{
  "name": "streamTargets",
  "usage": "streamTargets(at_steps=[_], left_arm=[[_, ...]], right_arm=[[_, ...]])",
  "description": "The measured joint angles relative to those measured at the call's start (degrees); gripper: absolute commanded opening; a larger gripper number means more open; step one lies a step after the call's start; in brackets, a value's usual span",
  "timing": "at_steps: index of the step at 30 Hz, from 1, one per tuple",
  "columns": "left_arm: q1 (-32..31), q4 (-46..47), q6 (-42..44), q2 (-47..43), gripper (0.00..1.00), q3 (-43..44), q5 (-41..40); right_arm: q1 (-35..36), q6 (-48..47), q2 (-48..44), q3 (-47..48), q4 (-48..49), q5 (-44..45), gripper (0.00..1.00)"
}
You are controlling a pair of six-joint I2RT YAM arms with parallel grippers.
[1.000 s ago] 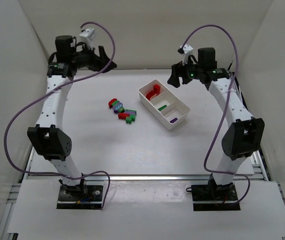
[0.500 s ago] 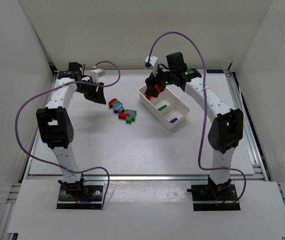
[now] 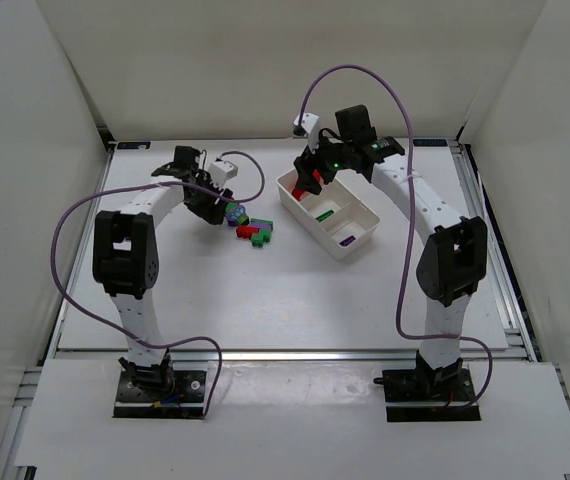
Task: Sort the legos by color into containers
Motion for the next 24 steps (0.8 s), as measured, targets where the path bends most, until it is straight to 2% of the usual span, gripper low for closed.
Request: streamTargets(at_steps=[10,19,24], left_arm=[[-0.04,5.62,0.52,2.29,0.73,1.92,-2.58],[-0.17,6.25,1.81,8.20,0.72,4.81,-3.23],[-0.35,6.19,2.08,8.61,0.72,5.68,-3.26]], right_arm=[[-0.02,-0.20,-0.02,-0.28,0.00,1.31,0.79],[-0.46,-0.63,-0.02,-0.92,-0.26,2.32,0.79],[-0.85,-0.87,-0.02,-0.92,-0.28,2.51,0.79]])
